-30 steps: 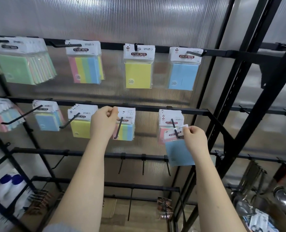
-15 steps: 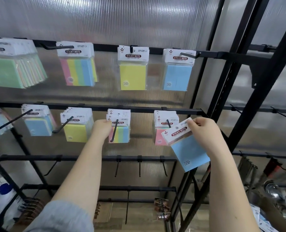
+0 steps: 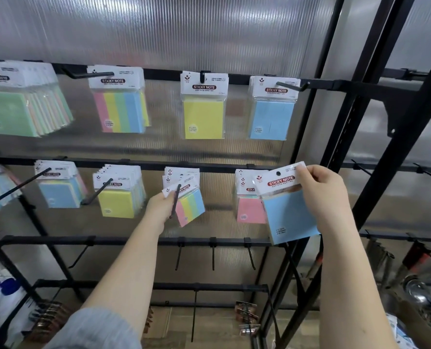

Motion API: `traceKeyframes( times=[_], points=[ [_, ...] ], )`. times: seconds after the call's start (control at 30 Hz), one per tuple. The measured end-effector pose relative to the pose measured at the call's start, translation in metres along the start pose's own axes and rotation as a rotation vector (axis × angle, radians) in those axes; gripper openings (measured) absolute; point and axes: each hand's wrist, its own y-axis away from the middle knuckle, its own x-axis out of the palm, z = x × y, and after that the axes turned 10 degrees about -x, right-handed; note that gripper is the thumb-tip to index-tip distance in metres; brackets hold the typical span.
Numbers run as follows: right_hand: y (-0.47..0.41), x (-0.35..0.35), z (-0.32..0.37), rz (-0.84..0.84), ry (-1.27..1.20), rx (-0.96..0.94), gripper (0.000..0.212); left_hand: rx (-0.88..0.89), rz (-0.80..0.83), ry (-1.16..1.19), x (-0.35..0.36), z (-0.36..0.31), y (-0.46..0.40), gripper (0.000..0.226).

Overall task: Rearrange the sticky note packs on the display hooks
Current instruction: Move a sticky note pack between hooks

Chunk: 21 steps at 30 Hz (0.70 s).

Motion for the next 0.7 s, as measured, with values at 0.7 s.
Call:
traceKeyframes(
  times=[0.7],
  points=[
    [0.008, -0.013, -0.005, -0.091, -0.224, -0.151, 0.027, 0.211, -0.411, -0.449, -0.020, 0.021, 0.083, 0.019]
  ],
)
